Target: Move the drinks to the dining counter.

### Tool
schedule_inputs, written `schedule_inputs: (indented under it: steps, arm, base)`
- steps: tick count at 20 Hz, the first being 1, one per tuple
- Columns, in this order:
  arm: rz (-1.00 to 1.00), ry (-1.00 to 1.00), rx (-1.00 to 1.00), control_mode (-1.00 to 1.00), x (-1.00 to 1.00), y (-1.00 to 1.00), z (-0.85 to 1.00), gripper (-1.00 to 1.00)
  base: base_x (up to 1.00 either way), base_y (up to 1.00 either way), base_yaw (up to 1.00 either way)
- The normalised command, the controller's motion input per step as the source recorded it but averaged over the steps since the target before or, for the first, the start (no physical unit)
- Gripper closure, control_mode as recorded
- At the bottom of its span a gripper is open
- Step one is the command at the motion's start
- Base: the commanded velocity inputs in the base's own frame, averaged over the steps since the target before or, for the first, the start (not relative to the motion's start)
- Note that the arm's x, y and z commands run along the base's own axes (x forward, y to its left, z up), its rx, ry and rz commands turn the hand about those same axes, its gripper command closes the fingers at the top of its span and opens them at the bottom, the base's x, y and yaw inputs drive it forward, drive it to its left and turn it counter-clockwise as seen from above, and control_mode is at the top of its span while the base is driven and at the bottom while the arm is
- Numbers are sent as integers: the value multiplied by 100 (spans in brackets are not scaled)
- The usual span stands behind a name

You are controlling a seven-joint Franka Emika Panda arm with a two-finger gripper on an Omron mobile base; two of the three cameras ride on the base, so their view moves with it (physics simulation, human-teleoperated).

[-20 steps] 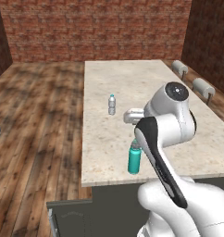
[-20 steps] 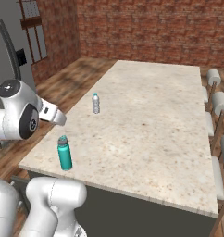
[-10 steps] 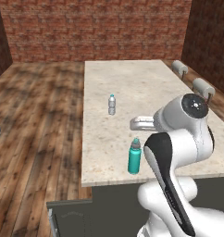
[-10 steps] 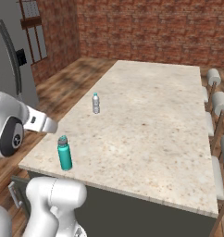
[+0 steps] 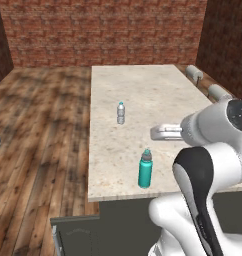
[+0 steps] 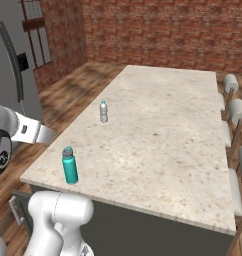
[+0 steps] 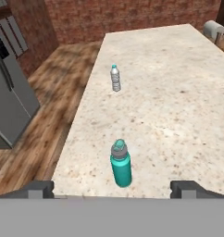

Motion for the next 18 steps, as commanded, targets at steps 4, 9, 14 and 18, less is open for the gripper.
schedule_inputs:
  steps: [4,9,14,18]
  arm:
    - [3,1,0,-100,-61,-1,41,-100]
    - [0,-2,0,-100,-63,-5,19,-100]
    - [0,0,0,100,0,0,0,-100]
    - [0,0,0,100,0,0,0,-100]
  base:
    - [0,0,0]
    - [0,0,0]
    - [-44,0,9]
    - [-12,27,42]
